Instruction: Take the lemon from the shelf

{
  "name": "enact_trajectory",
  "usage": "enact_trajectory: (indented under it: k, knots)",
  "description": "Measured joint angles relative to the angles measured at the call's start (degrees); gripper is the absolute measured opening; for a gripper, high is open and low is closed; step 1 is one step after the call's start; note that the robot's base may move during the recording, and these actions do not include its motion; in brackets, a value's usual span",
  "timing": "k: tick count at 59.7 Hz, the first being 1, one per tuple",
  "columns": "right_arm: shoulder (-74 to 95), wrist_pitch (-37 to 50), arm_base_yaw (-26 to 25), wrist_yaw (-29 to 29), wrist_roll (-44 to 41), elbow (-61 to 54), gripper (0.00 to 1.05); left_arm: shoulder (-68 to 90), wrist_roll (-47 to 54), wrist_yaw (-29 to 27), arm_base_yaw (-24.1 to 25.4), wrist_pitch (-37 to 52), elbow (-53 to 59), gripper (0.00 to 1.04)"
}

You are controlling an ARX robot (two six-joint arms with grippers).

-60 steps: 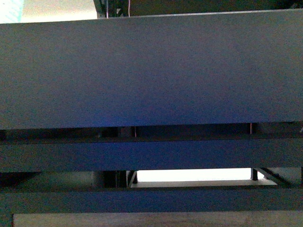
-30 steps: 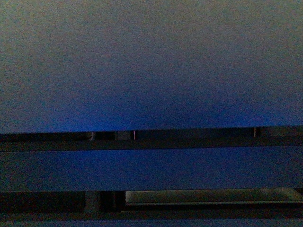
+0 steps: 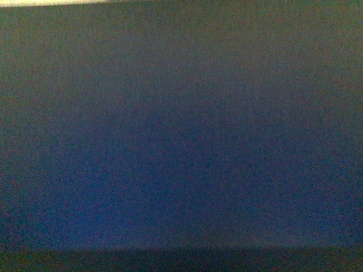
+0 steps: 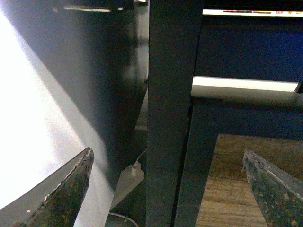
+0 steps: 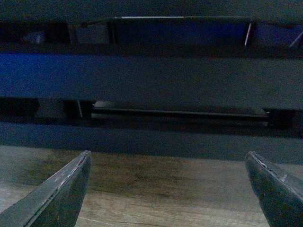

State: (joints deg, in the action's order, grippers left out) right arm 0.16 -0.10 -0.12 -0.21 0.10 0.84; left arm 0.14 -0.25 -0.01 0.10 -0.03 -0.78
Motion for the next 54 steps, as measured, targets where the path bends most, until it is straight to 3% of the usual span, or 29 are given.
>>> enact_trajectory:
  k: [47,54]
  knots:
    - [4.66,-5.03,0.2,-0.31,1.92,0.0,0.97,0.0,0.02,0.0,0.0,0.0,0.0,0.97]
    - [4.9,-5.51,0.13,0.09,8.28,0.0,0.97,-0.02,0.04,0.0,0.0,0.02,0.0,0.97]
